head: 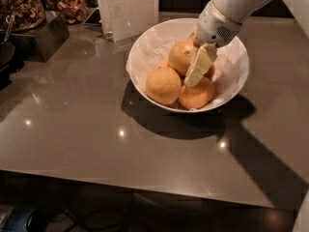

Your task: Pick orange from white bowl

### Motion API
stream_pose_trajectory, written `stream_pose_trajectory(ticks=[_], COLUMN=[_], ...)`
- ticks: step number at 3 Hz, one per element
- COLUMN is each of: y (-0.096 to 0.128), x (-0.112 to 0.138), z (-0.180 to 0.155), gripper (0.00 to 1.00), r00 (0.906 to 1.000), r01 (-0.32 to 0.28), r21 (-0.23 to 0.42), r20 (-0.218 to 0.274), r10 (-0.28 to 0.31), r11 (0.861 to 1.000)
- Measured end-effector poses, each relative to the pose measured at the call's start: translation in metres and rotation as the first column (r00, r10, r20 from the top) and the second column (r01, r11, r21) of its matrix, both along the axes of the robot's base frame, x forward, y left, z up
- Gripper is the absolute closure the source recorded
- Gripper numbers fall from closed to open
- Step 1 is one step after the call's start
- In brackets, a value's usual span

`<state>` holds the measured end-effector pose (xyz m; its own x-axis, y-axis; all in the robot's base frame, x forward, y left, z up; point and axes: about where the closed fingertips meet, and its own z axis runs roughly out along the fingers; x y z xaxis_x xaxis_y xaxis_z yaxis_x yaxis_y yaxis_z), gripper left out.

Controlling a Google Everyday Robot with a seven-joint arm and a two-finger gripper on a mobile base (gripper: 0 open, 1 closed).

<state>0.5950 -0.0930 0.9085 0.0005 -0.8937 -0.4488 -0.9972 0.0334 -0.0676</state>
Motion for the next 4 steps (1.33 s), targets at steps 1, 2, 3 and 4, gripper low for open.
stream_pose_trajectory(ticks=[1,2,3,4], y=[0.0,0.0,0.0,0.007], x=[0.0,0.0,0.0,-0.021], z=[0.0,0.0,0.003,0.034], gripper=[0.65,0.89,1.0,1.0], r00=[1.0,1.0,1.0,0.9949], r01=[0.0,0.0,0.0,-0.032], r21=[0.0,0.0,0.0,0.046], r20=[0.0,0.0,0.0,0.097], r10=[0.0,0.0,0.0,0.027], r11=[1.0,1.0,1.0,0.998])
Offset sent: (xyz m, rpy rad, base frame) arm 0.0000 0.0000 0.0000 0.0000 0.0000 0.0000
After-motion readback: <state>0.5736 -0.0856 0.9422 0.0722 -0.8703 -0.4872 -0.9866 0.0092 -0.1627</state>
